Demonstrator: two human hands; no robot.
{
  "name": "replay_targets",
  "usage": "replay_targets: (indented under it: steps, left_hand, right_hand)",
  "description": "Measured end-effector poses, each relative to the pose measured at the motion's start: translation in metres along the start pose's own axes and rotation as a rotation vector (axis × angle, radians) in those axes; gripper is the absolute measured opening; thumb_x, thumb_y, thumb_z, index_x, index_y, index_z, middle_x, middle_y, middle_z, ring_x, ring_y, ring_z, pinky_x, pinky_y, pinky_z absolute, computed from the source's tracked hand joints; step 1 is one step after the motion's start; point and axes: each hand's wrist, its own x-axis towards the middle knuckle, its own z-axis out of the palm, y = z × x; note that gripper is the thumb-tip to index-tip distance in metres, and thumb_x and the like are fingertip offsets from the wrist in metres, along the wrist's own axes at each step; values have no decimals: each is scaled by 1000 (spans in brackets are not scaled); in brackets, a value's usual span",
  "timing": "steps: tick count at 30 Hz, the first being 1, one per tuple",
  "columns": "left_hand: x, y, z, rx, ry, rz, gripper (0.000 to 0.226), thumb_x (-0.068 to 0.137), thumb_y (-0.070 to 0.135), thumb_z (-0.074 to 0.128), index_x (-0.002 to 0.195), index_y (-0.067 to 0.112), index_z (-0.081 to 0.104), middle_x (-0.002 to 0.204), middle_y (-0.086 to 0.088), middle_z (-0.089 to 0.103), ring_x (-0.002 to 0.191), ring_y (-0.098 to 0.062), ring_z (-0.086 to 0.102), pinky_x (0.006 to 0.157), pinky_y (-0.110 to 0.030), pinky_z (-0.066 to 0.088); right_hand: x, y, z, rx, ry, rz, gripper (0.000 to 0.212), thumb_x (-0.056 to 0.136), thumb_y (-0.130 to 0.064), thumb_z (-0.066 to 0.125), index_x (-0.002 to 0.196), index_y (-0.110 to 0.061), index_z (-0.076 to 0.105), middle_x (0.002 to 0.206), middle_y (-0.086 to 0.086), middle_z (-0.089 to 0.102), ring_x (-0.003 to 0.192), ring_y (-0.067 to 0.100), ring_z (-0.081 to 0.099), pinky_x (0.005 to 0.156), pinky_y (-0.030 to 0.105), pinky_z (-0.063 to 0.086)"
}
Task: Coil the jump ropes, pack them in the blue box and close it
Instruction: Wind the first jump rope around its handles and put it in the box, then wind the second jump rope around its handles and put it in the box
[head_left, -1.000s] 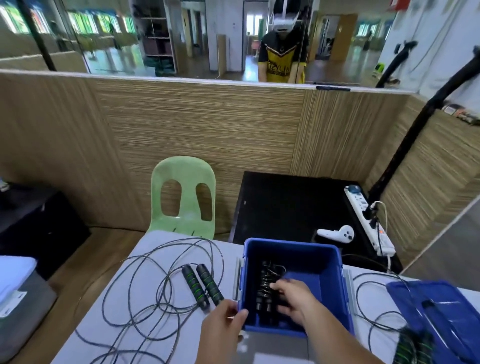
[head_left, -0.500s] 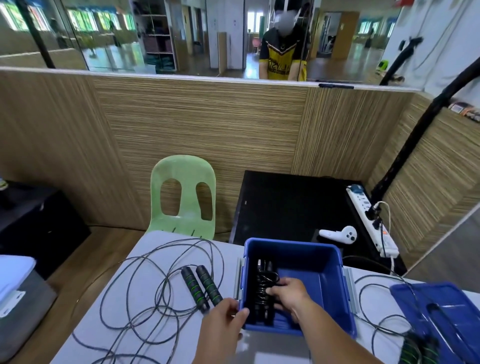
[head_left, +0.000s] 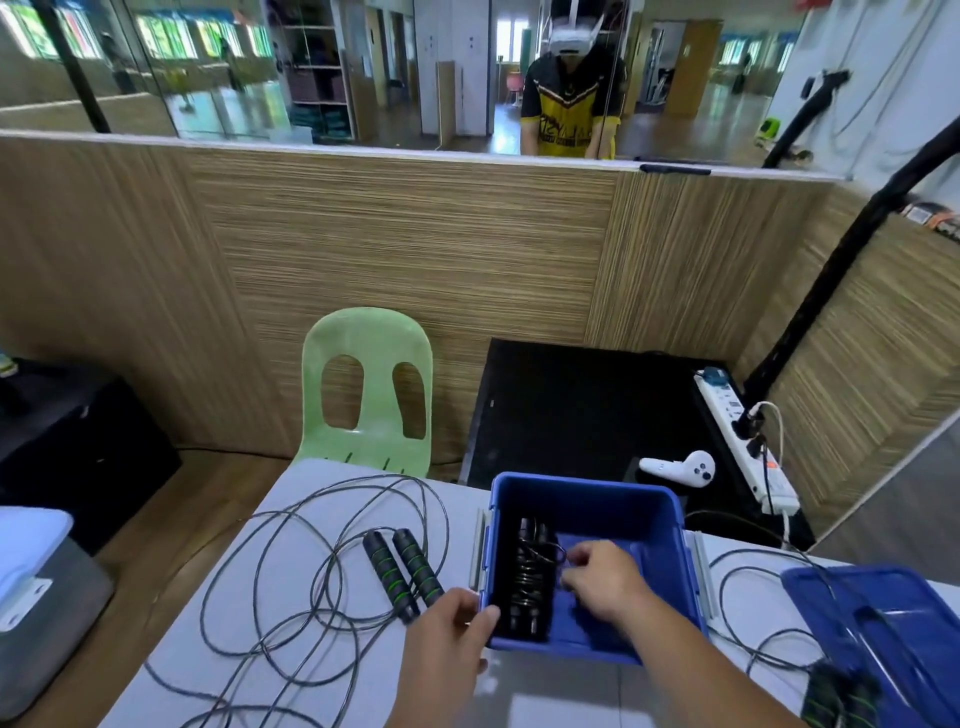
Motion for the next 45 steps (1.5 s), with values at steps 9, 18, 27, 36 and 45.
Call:
replay_targets:
  steps: [9,18,27,36,45]
  left_hand:
    - [-2,-4,-1,-38,-2,2,11,93,19,74,84,16,69,70,-2,69,65,-12,62,66,-38,65]
    - [5,-6,5,-27,-2,39,10,95,19,73,86,13,71,70,-5,68,69,-17,65,64,-40,65]
    - [18,12,5,-10,-12,12,10,95,19,72,86,16,76,74,-7,74,74,-23,74,61,-40,65]
    - [11,12,8,-69,10,-61,22,96,31,71,84,13,77,70,-7,73,78,-28,74,66,-46,66]
    - [-34,6,12,-167,-49,-148,29,92,40,73,91,11,76,84,-11,76,73,-21,73,63,-31,60]
  right_hand:
    - [-113,58,-64,-155,526,-280,56,78,-17,83,130,-25,62,133,-9,55,125,16,51,102,26,37]
    - [-125,107,-43,44,435,-127,97,76,-44,83,156,-16,36,157,3,40,142,13,37,112,13,25]
    - [-121,101,-37,182,399,-50,90,85,-40,78,160,-22,31,157,-6,45,142,17,45,115,42,41]
    - [-129,96,-33,302,416,-58,86,85,-34,80,157,-22,36,145,-9,56,130,12,54,110,44,49]
    - [-158,97,-21,324,449,-17,72,88,-35,77,151,-31,43,133,-15,57,120,16,58,101,43,53]
